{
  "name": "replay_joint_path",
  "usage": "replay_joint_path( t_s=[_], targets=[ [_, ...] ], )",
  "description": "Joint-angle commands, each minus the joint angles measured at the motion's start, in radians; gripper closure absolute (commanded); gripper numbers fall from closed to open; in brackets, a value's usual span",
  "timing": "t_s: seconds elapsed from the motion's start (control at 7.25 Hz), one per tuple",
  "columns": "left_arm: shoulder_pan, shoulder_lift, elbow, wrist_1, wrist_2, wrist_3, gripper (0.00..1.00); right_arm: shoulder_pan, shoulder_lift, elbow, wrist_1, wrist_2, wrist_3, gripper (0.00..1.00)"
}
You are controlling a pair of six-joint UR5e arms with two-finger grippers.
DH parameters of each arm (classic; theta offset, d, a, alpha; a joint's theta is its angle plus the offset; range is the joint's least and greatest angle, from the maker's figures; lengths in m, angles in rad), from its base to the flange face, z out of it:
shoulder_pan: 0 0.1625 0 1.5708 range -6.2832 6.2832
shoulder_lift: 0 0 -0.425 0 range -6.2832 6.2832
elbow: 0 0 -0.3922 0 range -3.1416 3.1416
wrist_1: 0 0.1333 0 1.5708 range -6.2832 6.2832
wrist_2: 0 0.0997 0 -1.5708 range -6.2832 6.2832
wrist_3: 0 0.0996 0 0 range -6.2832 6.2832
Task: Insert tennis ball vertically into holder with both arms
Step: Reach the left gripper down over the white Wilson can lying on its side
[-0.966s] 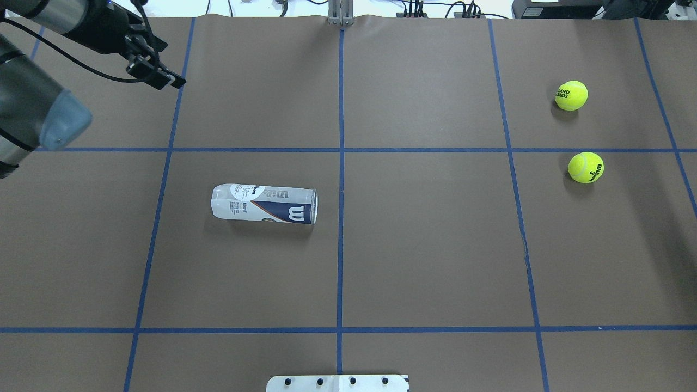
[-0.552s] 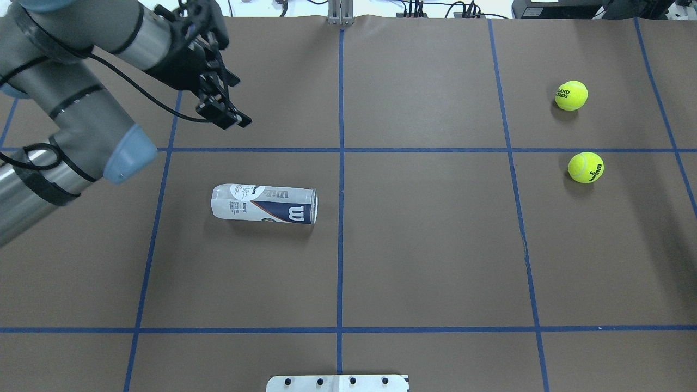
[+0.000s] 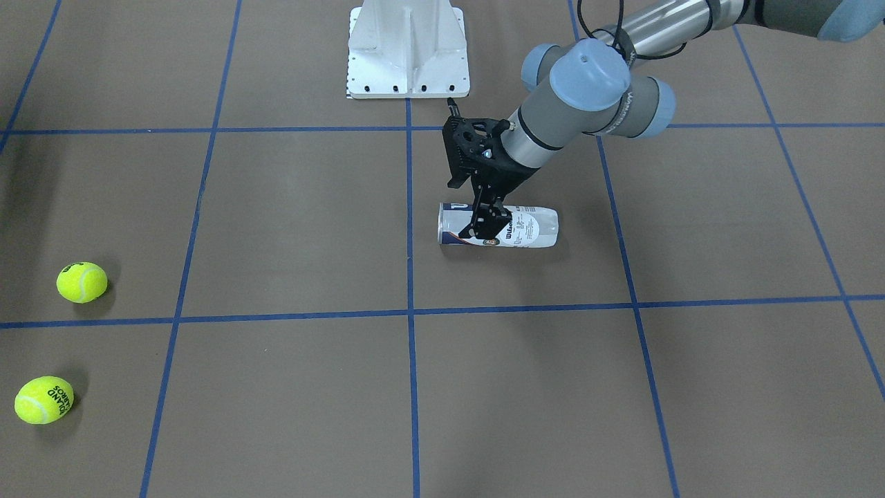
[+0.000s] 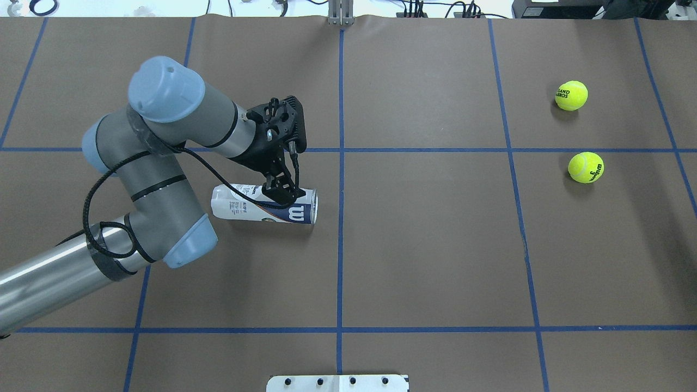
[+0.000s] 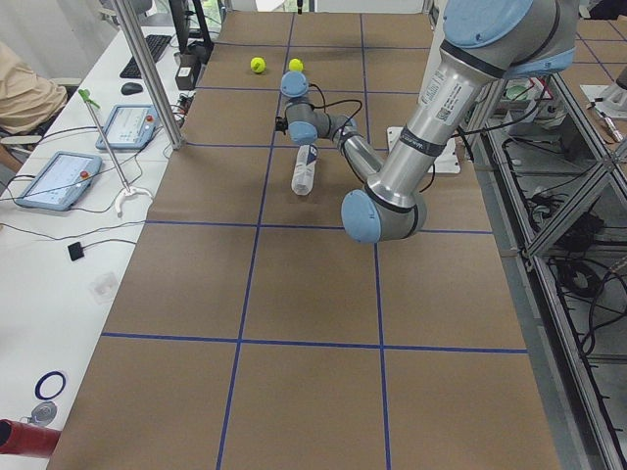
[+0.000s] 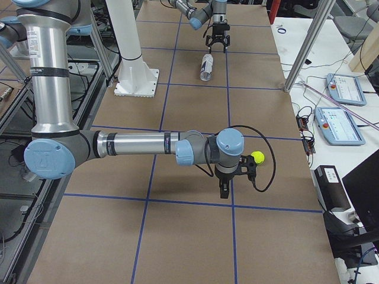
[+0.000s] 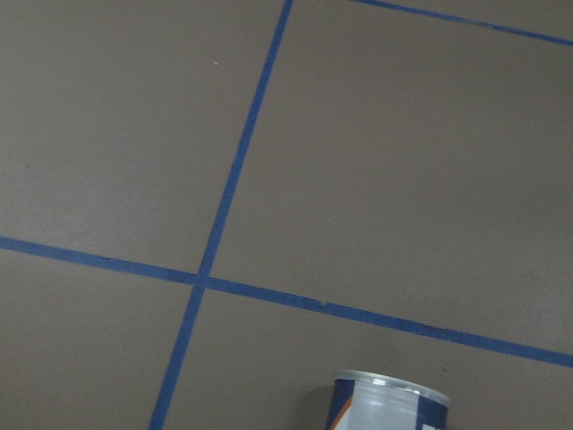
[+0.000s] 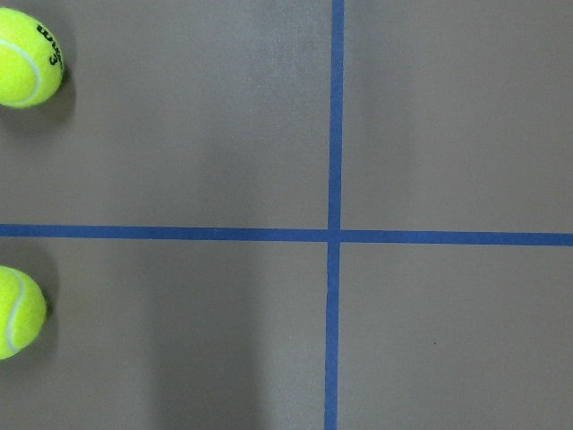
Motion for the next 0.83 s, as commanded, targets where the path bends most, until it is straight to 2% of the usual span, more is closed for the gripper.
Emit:
replay_joint_path(
  t_s=[0.0, 0.69],
  targets=[
    [0.029, 0.005, 0.013, 0.001, 0.029, 0.09, 0.0, 0.0, -0.005, 0.0, 0.0, 0.008, 0.0, 0.0],
    [0.077, 0.008, 0.062, 0.001, 0.035, 0.104, 0.0, 0.0, -0.008, -0.002, 0.0, 0.011, 0.0, 0.0]
  ],
)
